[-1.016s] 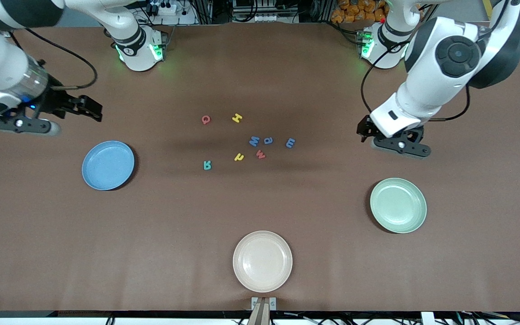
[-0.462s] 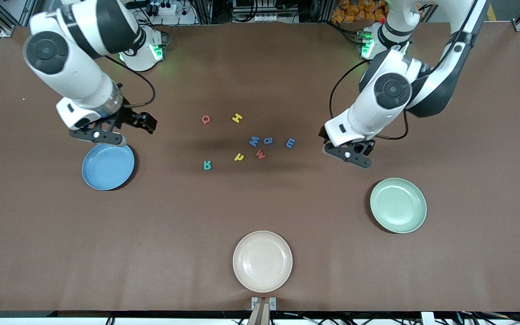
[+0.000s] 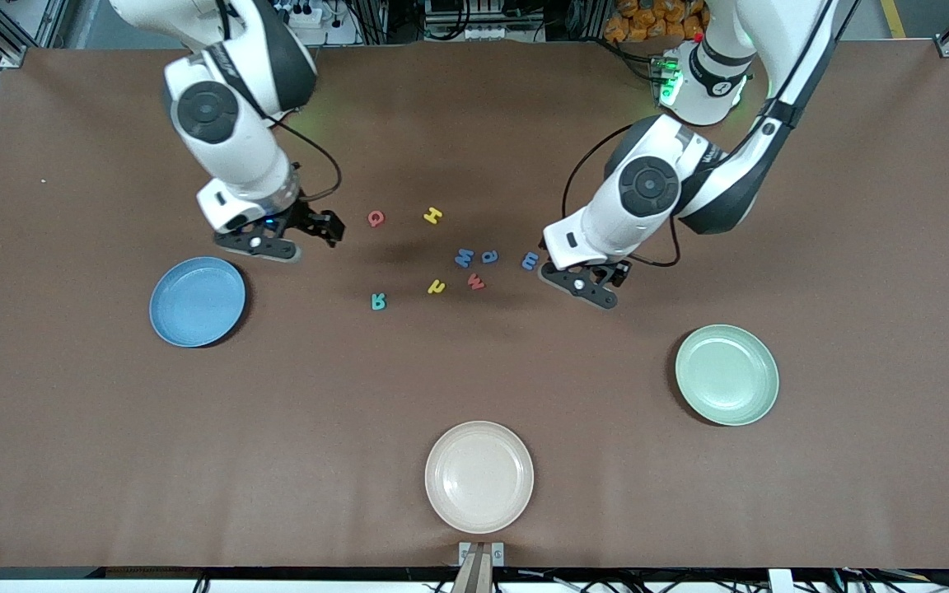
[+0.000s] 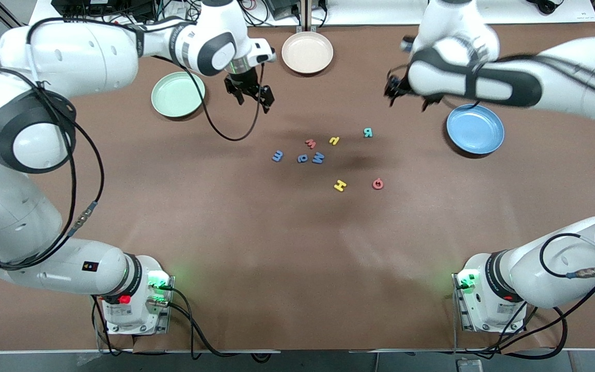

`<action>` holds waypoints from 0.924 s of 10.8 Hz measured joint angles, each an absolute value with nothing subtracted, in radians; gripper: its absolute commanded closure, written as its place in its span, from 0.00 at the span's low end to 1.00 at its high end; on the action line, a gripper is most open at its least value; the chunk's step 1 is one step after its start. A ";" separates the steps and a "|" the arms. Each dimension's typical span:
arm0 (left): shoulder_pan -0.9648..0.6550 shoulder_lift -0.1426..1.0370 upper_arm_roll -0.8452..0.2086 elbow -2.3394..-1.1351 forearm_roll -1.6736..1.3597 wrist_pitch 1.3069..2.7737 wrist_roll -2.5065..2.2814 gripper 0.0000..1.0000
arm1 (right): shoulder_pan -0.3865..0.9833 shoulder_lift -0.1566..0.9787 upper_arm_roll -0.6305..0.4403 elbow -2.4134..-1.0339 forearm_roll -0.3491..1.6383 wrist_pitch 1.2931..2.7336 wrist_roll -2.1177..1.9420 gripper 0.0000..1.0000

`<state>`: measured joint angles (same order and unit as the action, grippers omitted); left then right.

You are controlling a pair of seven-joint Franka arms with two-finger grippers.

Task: Sort uppercase to blue plate, lowercase to green plate
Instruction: 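Lower the left gripper to the blue letter while the right gripper nears pink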

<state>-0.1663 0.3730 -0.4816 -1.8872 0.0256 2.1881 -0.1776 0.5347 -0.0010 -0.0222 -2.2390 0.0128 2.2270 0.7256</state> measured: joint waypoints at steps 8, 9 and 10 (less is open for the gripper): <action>-0.279 0.509 -0.481 -1.892 0.163 2.305 -0.448 0.00 | 0.599 0.120 -0.021 -2.428 0.013 2.492 0.785 0.00; -0.286 0.522 -0.481 -1.897 0.192 2.321 -0.477 0.00 | 0.600 0.139 -0.019 -2.430 0.013 2.496 0.788 0.00; -0.289 0.533 -0.481 -1.908 0.226 2.342 -0.510 0.00 | 0.600 0.156 -0.018 -2.430 0.013 2.503 0.794 0.00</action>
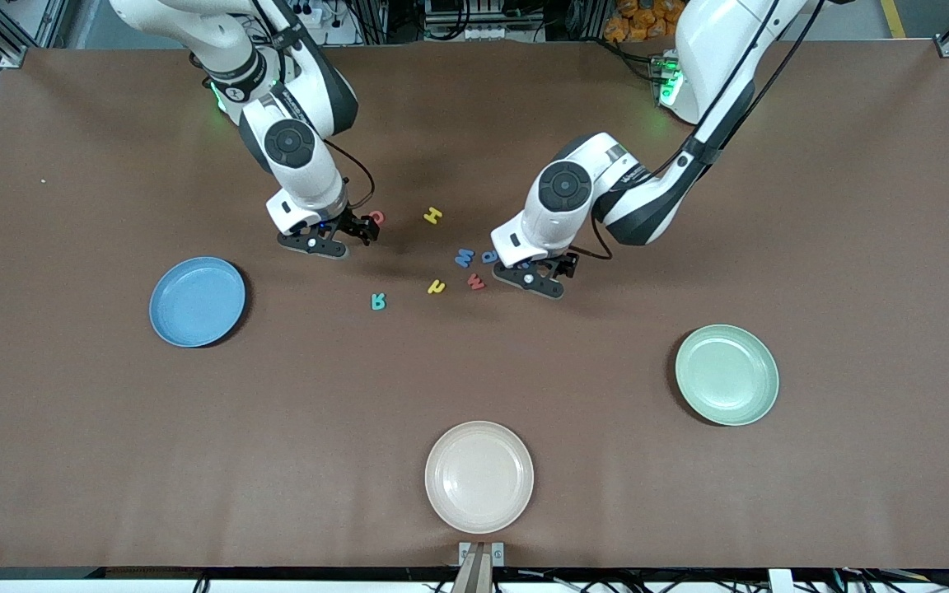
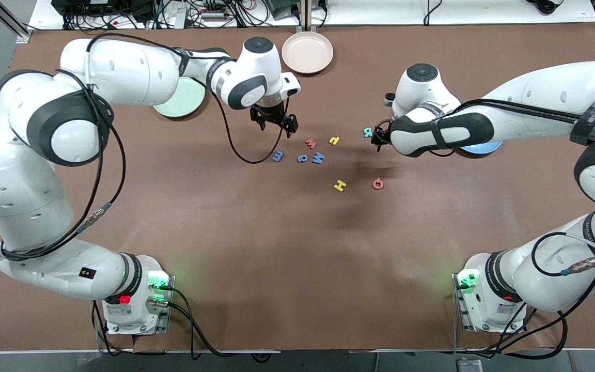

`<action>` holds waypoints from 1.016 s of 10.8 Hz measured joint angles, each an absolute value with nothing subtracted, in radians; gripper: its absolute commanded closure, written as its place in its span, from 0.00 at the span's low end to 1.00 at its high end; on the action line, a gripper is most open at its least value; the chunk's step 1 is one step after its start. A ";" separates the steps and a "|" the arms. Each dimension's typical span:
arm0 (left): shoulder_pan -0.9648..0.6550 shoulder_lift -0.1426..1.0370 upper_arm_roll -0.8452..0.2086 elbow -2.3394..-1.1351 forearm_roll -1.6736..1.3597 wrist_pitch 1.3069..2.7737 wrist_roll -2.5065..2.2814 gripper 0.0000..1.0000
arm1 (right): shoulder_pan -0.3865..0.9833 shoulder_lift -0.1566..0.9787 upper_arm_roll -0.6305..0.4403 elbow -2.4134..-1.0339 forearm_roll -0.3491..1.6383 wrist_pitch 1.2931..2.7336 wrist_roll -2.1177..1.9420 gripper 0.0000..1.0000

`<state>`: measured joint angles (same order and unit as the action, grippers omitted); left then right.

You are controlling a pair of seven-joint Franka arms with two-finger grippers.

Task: Sort uppercase to blue plate, lowercase to green plate
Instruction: 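Lower the left gripper to the blue letter while the right gripper nears pink, then grasp the blue letter with the left gripper while the right gripper grasps the pink letter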

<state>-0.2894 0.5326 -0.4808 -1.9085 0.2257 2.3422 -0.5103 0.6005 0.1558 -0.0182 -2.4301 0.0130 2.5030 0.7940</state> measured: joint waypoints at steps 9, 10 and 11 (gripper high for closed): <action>-0.332 0.563 -0.480 -1.994 0.391 2.426 -0.691 0.00 | 0.603 0.251 0.076 -2.455 0.104 2.607 0.807 0.00; -0.331 0.565 -0.478 -1.994 0.392 2.430 -0.691 0.00 | 0.603 0.251 0.076 -2.471 0.104 2.635 0.805 0.00; -0.328 0.568 -0.476 -1.994 0.394 2.437 -0.691 0.02 | 0.603 0.252 0.077 -2.490 0.104 2.665 0.803 0.00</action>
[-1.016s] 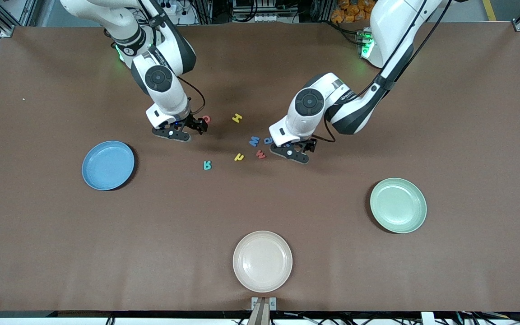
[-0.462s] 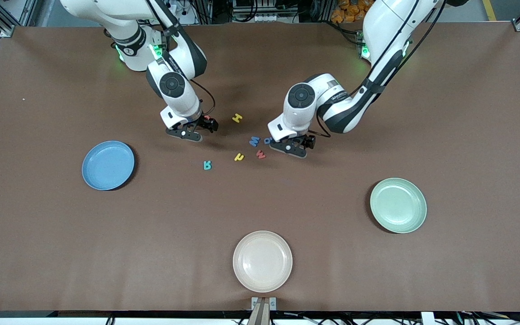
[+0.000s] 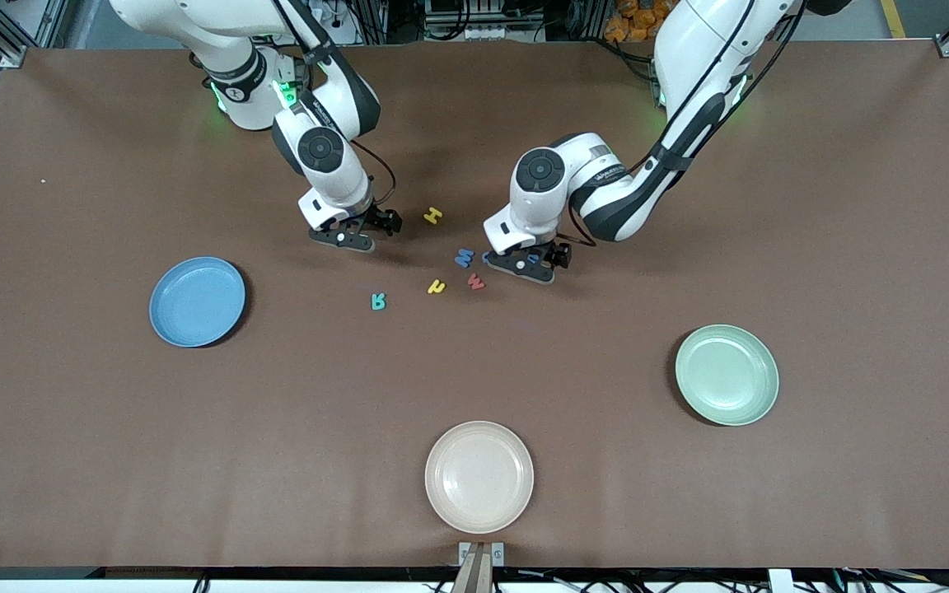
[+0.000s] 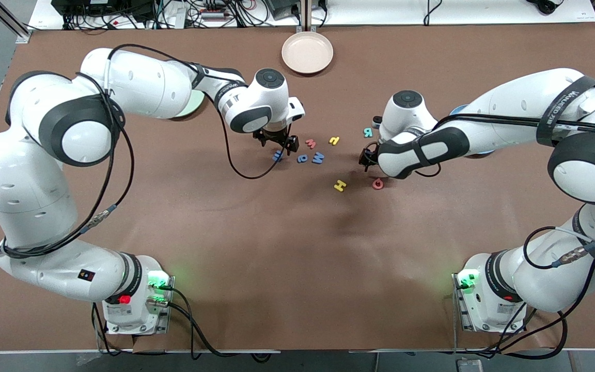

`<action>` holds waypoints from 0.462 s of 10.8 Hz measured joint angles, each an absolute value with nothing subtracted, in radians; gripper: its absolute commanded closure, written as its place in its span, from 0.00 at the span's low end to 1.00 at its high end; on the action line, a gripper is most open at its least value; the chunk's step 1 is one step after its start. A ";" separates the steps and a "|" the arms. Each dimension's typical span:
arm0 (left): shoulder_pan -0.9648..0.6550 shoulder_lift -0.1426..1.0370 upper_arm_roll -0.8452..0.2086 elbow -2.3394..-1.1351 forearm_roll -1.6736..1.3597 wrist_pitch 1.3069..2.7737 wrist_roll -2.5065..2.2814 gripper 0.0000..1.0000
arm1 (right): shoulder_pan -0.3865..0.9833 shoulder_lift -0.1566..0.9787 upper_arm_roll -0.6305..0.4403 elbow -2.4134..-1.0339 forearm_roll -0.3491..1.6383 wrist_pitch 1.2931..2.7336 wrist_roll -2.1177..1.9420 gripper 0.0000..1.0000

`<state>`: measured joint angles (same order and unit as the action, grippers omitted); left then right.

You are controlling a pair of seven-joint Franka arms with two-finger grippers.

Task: Sort uppercase to blue plate, lowercase to green plate
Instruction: 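Grasp the blue letter with the left gripper while the right gripper grasps the pink letter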

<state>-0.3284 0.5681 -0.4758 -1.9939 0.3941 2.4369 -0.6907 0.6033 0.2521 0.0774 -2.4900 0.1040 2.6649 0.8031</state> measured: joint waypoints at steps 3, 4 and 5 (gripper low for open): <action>-0.322 0.578 -0.474 -2.001 0.406 2.476 -0.691 0.04 | 0.604 0.252 0.104 -2.513 0.107 2.685 0.801 0.03; -0.322 0.580 -0.473 -2.006 0.407 2.488 -0.691 0.05 | 0.604 0.252 0.115 -2.513 0.117 2.685 0.801 0.11; -0.322 0.580 -0.473 -2.012 0.407 2.492 -0.691 0.05 | 0.605 0.252 0.124 -2.513 0.123 2.686 0.801 0.12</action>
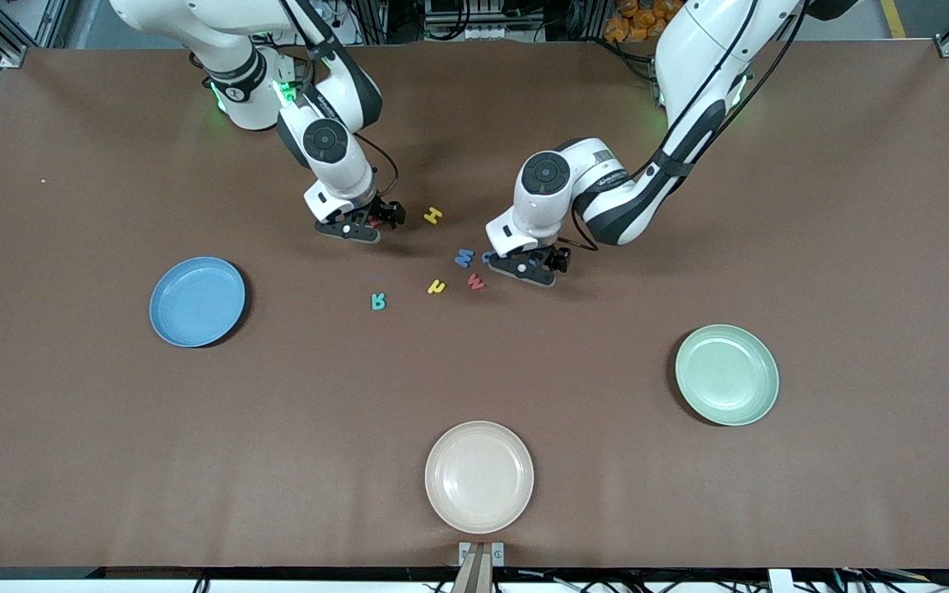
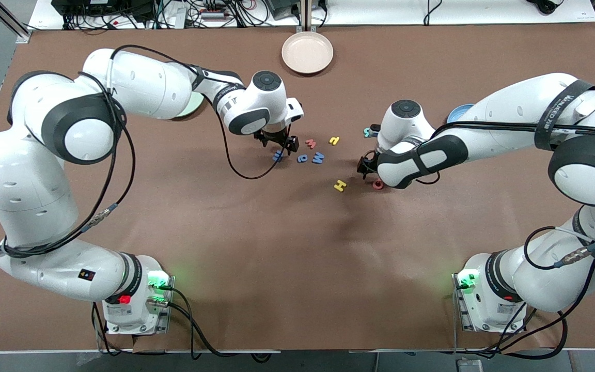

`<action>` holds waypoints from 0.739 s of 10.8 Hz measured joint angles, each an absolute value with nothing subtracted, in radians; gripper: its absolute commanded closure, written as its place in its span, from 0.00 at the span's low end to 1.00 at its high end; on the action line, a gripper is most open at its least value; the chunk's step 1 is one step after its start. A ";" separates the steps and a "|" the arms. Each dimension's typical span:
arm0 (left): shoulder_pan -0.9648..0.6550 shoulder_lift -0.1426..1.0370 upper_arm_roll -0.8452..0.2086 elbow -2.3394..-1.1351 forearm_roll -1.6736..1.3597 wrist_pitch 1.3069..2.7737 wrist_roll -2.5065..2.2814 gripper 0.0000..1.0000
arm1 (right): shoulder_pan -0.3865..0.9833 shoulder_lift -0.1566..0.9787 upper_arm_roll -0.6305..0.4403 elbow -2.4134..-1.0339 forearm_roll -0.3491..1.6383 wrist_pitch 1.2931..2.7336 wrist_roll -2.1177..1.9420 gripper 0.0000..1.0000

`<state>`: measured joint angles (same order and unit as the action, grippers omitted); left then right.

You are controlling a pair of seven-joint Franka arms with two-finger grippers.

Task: Sort uppercase to blue plate, lowercase to green plate
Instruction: 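Grasp the blue letter with the left gripper while the right gripper grasps the pink letter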

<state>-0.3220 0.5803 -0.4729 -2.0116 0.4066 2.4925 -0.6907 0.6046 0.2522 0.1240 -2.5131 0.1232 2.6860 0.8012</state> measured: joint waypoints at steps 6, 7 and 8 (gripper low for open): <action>-0.304 0.581 -0.467 -2.057 0.407 2.559 -0.701 0.14 | 0.607 0.252 0.148 -2.552 0.134 2.758 0.757 0.18; -0.306 0.581 -0.468 -2.057 0.407 2.559 -0.701 0.15 | 0.606 0.252 0.146 -2.555 0.135 2.758 0.738 0.21; -0.310 0.581 -0.468 -2.057 0.407 2.560 -0.701 0.15 | 0.603 0.252 0.145 -2.557 0.136 2.758 0.731 0.25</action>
<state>-0.3103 0.5812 -0.4683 -2.0570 0.4071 2.5596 -0.7014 0.6034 0.2525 0.1450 -2.5569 0.1363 2.7581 0.7310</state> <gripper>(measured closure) 0.132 0.172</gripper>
